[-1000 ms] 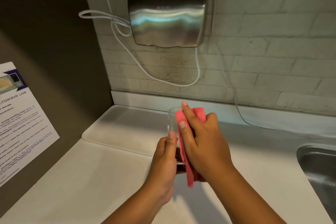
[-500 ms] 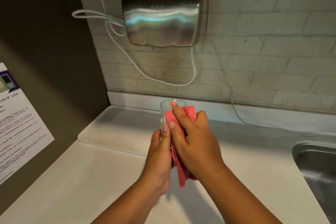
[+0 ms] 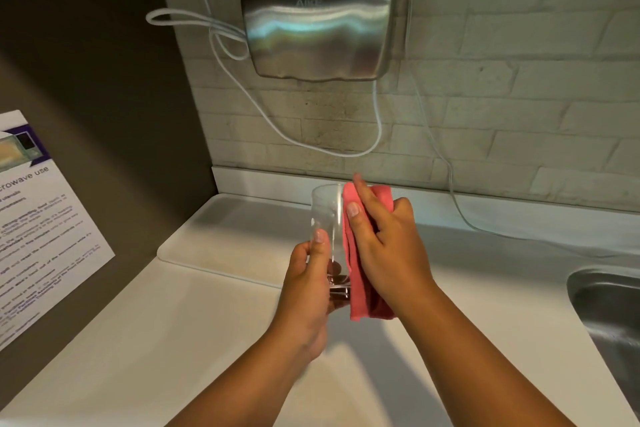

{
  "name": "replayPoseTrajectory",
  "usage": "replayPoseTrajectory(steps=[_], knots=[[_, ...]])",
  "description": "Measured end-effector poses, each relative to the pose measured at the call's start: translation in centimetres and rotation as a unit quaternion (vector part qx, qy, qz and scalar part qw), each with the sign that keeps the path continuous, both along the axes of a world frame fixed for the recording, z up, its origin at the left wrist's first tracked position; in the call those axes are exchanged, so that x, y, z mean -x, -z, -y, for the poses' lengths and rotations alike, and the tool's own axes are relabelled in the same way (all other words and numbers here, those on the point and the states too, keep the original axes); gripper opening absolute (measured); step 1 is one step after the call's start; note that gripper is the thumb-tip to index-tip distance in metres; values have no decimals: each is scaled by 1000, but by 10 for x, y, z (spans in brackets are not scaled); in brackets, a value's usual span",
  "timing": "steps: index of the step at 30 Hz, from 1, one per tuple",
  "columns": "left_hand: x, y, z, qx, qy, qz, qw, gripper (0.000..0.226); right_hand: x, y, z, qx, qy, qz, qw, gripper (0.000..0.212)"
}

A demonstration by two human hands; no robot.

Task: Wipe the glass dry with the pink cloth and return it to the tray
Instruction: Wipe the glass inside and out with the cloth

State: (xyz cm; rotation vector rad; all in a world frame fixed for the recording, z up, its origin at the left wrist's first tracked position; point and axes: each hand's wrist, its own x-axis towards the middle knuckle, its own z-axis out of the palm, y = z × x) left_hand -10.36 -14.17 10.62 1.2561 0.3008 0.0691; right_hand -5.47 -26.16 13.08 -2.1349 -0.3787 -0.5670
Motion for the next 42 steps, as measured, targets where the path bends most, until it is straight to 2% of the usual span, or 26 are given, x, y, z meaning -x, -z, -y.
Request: replayPoseTrajectory(steps=[6,9,15,22,25,30,36,39,42], knots=[[-12,-1,-6,58,-19,-1,998,57,33,19,-19,85,-41,34,995,52],[-8,5,-6,41,-1,-1,999,61,26,12,-19,114,-26,42,992,52],[6,9,5,35,20,-8,999,75,-5,-4,-5,75,19,49,996,51],[3,13,-3,63,31,-37,997,78,-5,2,-5,-22,3,-15,1000,45],[-2,8,-10,97,22,-31,995,77,13,13,-9,2,-9,-15,1000,47],[-3,4,-11,136,75,-43,987,72,32,15,-22,104,-28,54,993,53],[3,9,-6,108,75,-25,991,72,-10,-15,-4,51,35,38,997,51],[3,6,-10,128,71,-15,989,74,-16,-15,-1,-2,28,-1,1000,50],[-3,-4,-19,153,58,4,987,75,-5,-4,-4,-12,7,-10,1000,49]])
